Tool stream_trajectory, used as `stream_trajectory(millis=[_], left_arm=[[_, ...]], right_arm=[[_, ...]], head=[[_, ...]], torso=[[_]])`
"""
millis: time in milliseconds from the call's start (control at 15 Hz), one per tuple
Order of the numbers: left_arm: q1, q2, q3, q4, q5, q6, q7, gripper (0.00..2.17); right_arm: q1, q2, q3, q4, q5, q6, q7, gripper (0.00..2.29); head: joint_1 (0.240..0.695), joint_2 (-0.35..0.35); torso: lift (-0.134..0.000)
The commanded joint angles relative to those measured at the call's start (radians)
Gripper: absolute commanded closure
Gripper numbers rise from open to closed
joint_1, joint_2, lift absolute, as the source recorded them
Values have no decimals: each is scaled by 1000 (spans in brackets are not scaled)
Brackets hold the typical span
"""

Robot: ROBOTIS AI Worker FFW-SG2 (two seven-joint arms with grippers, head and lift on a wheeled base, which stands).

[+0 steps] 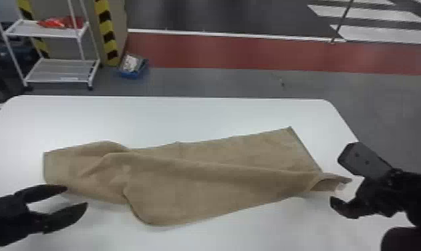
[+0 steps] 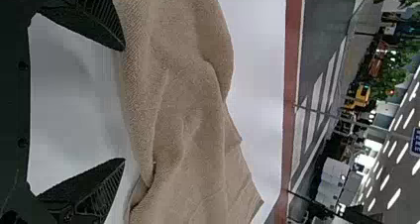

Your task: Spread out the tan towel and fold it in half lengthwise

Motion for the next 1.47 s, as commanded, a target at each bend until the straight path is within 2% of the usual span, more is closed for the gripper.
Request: stream_trajectory(millis=[0,333,533,667,733,800,1200,1333,1400], left_arm=[[-2,-3,-31,27,-21,-19,29,107],[-2,-3,-28,29,-14,45,46,147],[-8,-4,-49,24,18,70,98,174],[-23,-6,-86,21,17,67,149,225],[-29,-9,-104,20,14,67,164,346],[-34,-12,-111,17,17,70,170,350],[-68,-21,-118,-60,127,70,215,350],[-109,-24,-189,-62,107,73,226,350],[-129,-29,-236,-52,75,73,232,346]], right_arm=[[12,1,-5,1,-3,-1,-2,53],[25,1,-9,11,-6,-1,-6,53],[26,1,-8,15,-5,-4,-6,56],[29,1,-9,13,-5,-4,-6,60],[32,1,-11,13,-5,-4,-6,60],[34,1,-14,13,-3,-4,-6,60],[51,1,-20,10,-3,-1,-11,63],[62,1,-20,2,-3,3,-13,66],[71,1,-22,-4,-3,3,-13,66]], head=[[695,-132],[695,-143],[695,-143],[695,-145],[695,-148],[695,-152],[695,-199],[695,-211],[695,-222]], torso=[[-125],[-125],[-125],[-125],[-125],[-125],[-125],[-125],[-125]])
